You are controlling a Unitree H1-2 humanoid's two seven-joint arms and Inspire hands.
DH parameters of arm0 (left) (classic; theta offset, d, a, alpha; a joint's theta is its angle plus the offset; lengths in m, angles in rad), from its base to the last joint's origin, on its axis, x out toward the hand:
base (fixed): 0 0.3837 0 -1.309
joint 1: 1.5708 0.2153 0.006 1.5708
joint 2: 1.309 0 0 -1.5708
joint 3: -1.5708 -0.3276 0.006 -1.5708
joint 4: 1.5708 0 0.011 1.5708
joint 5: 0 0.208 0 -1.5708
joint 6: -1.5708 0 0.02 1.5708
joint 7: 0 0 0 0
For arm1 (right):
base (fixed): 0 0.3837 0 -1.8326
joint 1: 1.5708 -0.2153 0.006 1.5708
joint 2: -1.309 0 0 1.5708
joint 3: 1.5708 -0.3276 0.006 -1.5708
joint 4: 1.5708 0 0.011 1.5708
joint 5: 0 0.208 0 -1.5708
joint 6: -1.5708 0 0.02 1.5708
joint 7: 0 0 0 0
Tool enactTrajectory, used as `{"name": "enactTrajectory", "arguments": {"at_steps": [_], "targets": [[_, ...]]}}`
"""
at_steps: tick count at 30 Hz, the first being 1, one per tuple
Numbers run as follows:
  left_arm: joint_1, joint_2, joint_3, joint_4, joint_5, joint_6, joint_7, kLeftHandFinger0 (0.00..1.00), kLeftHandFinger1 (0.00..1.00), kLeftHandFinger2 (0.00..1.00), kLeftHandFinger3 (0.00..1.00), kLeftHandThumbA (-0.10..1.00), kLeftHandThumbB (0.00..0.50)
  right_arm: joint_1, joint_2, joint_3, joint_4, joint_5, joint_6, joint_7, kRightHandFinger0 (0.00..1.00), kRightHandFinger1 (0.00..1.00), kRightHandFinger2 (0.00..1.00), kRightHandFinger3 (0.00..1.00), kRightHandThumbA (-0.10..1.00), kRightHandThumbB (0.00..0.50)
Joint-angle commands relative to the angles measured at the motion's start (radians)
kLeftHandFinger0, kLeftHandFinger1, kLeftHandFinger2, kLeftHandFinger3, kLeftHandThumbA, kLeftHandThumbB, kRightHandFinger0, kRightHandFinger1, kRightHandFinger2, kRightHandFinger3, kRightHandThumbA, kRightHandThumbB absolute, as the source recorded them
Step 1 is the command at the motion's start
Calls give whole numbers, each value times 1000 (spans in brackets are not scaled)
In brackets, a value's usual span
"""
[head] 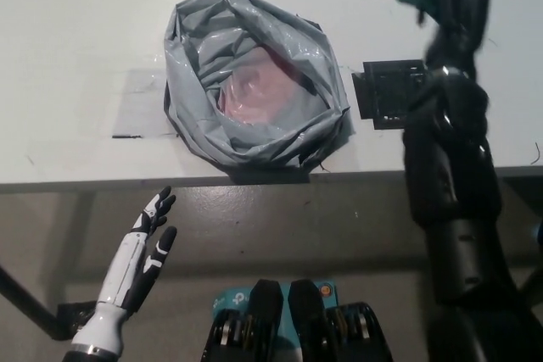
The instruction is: Use the right hand to pick up a rubix's cube and place it into a plastic bag and lift the bag
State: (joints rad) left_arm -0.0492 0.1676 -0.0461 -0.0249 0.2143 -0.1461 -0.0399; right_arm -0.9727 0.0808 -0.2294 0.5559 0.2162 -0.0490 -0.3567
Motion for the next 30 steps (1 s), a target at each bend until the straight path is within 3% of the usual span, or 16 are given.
{"name": "enactTrajectory", "arguments": {"at_steps": [1, 3, 8, 9, 11, 14, 16, 23, 28, 30], "targets": [[-1, 11, -5, -31, -7, -28, -8, 1000, 1000, 1000, 1000, 1000, 93, -144, 35, 99, 24, -44, -26, 98, 0, 401, 862, 782, -100, 126], [-1, 11, -5, -33, -13, -27, -12, 1000, 1000, 1000, 1000, 1000, 87, -161, 42, 133, 61, -81, -34, 84, 0, 411, 818, 711, -100, 125], [-2, 14, -8, -37, -13, -23, -19, 1000, 1000, 1000, 1000, 1000, 87, -193, 54, 197, 147, -144, -62, 53, 0, 378, 737, 653, -100, 152], [-4, 15, -8, -39, -9, -18, -20, 1000, 1000, 1000, 1000, 1000, 97, -202, 61, 222, 179, -171, -55, 40, 0, 356, 714, 641, -100, 137], [-7, 16, -8, -41, -9, -13, -22, 1000, 1000, 1000, 1000, 1000, 97, -204, 64, 248, 206, -198, -61, 31, 0, 307, 711, 670, -100, 136], [-8, 16, -7, -45, -9, -9, -23, 1000, 1000, 1000, 1000, 1000, 94, -202, 68, 275, 236, -228, -61, 11, 0, 322, 778, 763, -100, 143], [-9, 13, -5, -41, -11, -11, -22, 1000, 1000, 1000, 1000, 1000, 103, -191, 65, 311, 269, -270, -58, -5, 0, 313, 751, 818, -100, 139], [-16, 19, -5, -38, -3, -16, -26, 1000, 1000, 1000, 1000, 1000, 96, -177, 51, 357, 367, -332, -124, -46, 0, 288, 773, 876, -100, 125], [-19, 20, -7, -30, 2, -24, -28, 1000, 1000, 1000, 1000, 1000, 102, -157, 14, 445, 450, -416, -170, -15, 29, 368, 833, 936, -100, 131], [-20, 20, -7, -29, 0, -25, -29, 1000, 1000, 1000, 1000, 1000, 101, -153, -2, 496, 462, -464, -147, -9, 50, 392, 801, 910, -100, 173]]}}
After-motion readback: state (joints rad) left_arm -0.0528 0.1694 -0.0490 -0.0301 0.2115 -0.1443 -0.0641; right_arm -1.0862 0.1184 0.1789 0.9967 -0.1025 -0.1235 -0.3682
